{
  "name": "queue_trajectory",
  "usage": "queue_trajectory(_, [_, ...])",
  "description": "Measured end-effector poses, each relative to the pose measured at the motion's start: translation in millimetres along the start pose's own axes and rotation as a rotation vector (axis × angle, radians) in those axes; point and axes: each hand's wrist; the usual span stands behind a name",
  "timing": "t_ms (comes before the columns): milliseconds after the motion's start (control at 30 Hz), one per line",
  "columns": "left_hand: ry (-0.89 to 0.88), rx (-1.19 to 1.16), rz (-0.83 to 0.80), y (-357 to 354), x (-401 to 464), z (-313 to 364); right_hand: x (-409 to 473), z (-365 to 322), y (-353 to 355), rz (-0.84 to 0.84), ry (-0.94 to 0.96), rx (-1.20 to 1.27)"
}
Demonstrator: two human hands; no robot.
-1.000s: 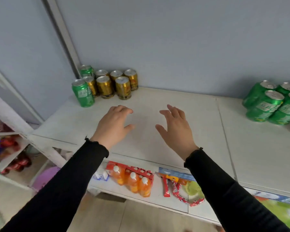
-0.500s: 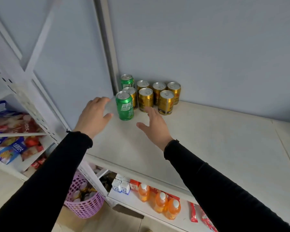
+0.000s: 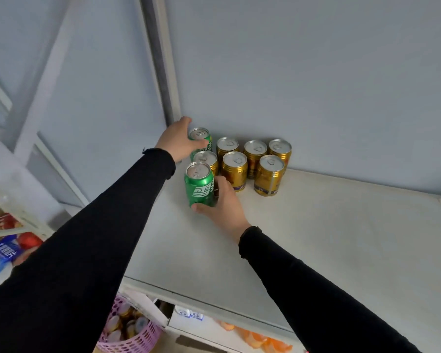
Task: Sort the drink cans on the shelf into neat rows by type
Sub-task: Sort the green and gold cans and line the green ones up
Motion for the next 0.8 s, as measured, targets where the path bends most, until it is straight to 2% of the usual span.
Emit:
queue_trajectory(133, [-0.017, -0.061, -0.025, -12.9, 16.1, -0.1, -1.0, -3.9, -5.8, 0.038, -0.03, -0.029])
queue_trajectory(233, [-0.001, -0.122, 0.011, -15.0, 13.8, -3.5, -10.7, -7.5, -6.3, 0.049, -0.051, 0.054])
queue_trajectory(400, [-0.018, -0.168, 0.233, -4.8, -3.9, 0.3, -45.6, -4.7, 8.7, 0.123, -0.08, 0.217])
queue_trajectory(567, [-0.244, -0.136, 0.422, 7.4, -25.6, 42.7, -82.4, 3.0, 50.7, 0.316, -0.093, 0.291])
queue_trajectory(667, [-0.376, -0.192, 0.41, -3.7, -40.7, 87.1, -108.6, 17.2, 85.4, 0.438, -0.108, 0.342])
queue_trajectory(800, [-0.487, -0.346, 0.277, -45.1, -69.1, 163.8, -152.2, 49.0, 140.3, 0.579, -0.131, 0.365])
Point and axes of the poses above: each hand's wrist, its own x-axis towards the middle knuckle, its own y-axis out of the back of the hand, z = x × y, and after that the axes turned 7 degrees about -y, right-handed
